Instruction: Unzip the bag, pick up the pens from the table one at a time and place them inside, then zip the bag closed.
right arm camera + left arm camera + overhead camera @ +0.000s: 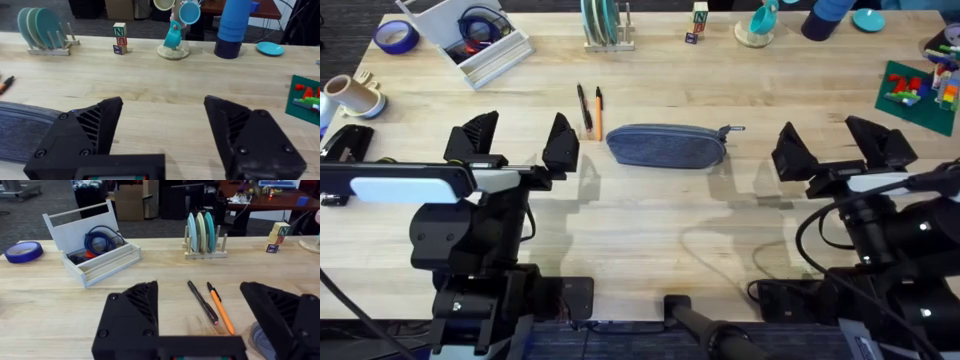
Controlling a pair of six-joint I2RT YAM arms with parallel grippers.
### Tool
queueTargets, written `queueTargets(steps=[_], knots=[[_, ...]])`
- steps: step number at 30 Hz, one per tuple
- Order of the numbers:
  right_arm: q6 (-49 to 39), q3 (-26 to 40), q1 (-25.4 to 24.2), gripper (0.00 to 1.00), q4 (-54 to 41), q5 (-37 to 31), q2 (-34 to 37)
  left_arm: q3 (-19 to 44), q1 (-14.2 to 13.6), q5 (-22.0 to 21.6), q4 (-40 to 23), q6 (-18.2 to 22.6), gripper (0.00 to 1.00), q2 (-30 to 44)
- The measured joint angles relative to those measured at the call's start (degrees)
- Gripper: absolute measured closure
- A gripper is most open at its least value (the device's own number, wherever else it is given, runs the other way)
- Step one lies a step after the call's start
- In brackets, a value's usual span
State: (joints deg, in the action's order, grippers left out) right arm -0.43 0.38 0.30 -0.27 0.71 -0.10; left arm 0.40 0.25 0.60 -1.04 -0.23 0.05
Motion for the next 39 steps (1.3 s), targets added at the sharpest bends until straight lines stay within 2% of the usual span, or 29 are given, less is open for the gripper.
queueTargets(steps=[33, 39], knots=[[-0.05, 0.09, 0.0, 0.005, -0.17, 0.13, 0.04, 0.1, 0.0, 0.02, 0.78, 0.96, 0.006, 0.0], [-0.86, 2.26, 0.0, 0.005, -2.54, 0.21, 0.04, 4.44, 0.0, 0.02, -3.82, 2.37, 0.006, 0.0]])
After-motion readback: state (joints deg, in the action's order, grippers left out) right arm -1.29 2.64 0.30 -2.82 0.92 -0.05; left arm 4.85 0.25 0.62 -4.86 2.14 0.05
